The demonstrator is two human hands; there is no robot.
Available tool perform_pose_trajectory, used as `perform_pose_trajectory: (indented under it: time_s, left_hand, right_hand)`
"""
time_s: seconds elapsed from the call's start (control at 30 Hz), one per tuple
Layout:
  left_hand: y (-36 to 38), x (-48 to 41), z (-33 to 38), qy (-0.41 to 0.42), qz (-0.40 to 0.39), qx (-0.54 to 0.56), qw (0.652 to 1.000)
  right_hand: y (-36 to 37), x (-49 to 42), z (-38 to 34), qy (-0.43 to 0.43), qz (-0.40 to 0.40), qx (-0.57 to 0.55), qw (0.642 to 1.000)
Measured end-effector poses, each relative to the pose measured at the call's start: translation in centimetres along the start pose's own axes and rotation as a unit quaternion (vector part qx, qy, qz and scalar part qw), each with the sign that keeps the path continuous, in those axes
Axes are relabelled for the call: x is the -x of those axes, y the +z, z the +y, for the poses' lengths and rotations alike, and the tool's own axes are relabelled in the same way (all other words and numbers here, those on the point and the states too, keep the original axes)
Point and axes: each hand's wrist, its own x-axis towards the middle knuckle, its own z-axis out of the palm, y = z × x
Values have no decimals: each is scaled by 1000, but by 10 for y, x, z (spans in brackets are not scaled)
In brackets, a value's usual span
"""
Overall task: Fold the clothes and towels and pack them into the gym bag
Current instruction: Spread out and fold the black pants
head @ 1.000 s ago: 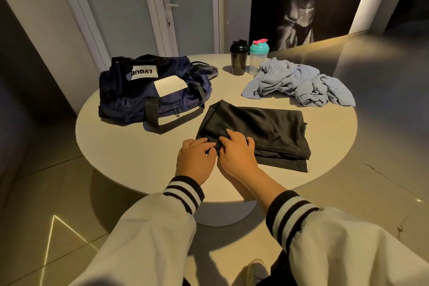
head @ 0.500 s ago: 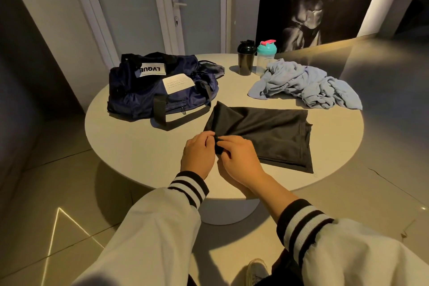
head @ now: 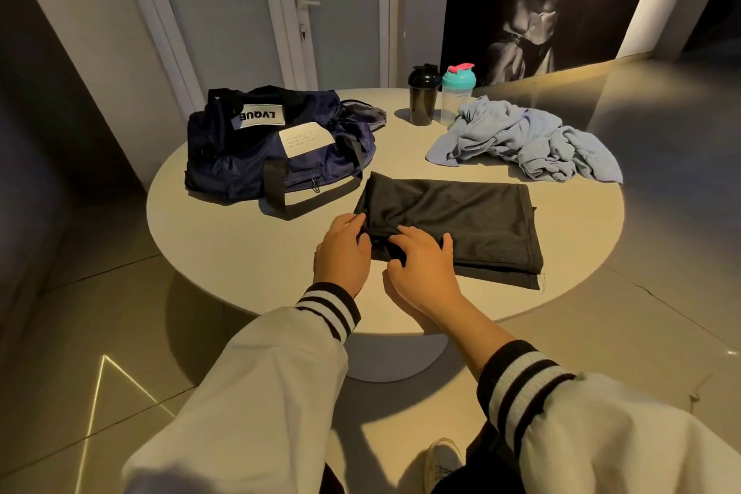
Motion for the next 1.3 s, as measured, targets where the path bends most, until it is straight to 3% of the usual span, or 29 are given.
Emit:
perform_pose_trajectory:
  time_s: [0.07, 0.17, 0.57, 0.73, 0.87, 0.97, 1.17, 1.3]
  left_hand:
    - [-5, 5, 1, -9, 55, 75, 996]
    - [-8, 13, -3, -35, 98, 82, 991]
    - [-12, 13, -2, -111, 61, 117, 985]
    - [-5, 11, -7, -53, 15, 40, 998]
    - [-8, 11, -10, -51, 58, 118, 990]
    - [-11, 11, -8, -57, 76, 109, 989]
    - [-6, 5, -9, -153, 71, 130, 977]
    - [-4, 8, -9, -119, 29, 43, 992]
  right_hand:
    - [-1, 1, -2, -8, -3, 5, 1000]
    - [-2, 5, -3, -37, -9, -10, 999]
    - [-6, 10, -4, -102, -35, -76, 991]
    - [-6, 9, -5, -120, -60, -42, 990]
    - [-3, 10, -3, -132, -4, -18, 991]
    - [-3, 12, -3, -121, 24, 6, 992]
    - [-3, 13, -1, -129, 61, 37, 989]
    - [0, 13, 1, -145, 43, 14, 988]
